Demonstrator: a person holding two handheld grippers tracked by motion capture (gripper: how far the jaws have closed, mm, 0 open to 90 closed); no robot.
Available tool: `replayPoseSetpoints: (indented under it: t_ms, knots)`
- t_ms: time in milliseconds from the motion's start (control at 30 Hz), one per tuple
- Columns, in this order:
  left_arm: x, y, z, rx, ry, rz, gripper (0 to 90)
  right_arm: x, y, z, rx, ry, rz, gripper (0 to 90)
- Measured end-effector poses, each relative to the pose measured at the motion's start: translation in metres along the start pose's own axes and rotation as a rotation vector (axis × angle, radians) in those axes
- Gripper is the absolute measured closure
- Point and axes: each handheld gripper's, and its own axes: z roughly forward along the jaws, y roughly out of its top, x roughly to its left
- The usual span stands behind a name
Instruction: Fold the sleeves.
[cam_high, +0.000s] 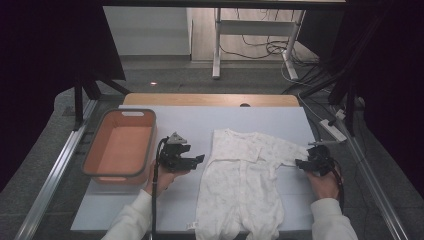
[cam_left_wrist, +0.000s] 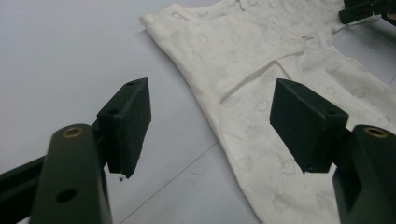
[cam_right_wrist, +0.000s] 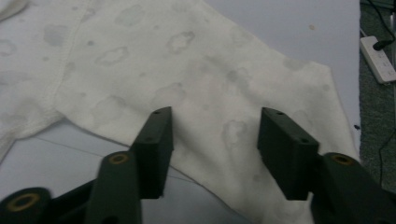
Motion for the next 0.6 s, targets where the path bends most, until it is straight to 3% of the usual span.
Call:
replayPoseSetpoints:
  t_ms: [267,433,600]
  knots:
    - [-0.0023,0.0,0.0013,0.005,-0.004,0.008,29.6,0.0052,0.0002,-0.0012,-0.007,0.015,-0.042,84.8]
    - [-0.0013,-0.0001,0.0007,0.002,-0.003,0.007,29.5,0.0069,0.0003,-0.0019,-0.016,0.003,-0.058,88.2]
    - [-0.0003,0.0001,0.0002,0.003,-0.003,0.006,29.6,0.0066,0.0019,-0.0076,-0.053,0.012,-0.045,88.4]
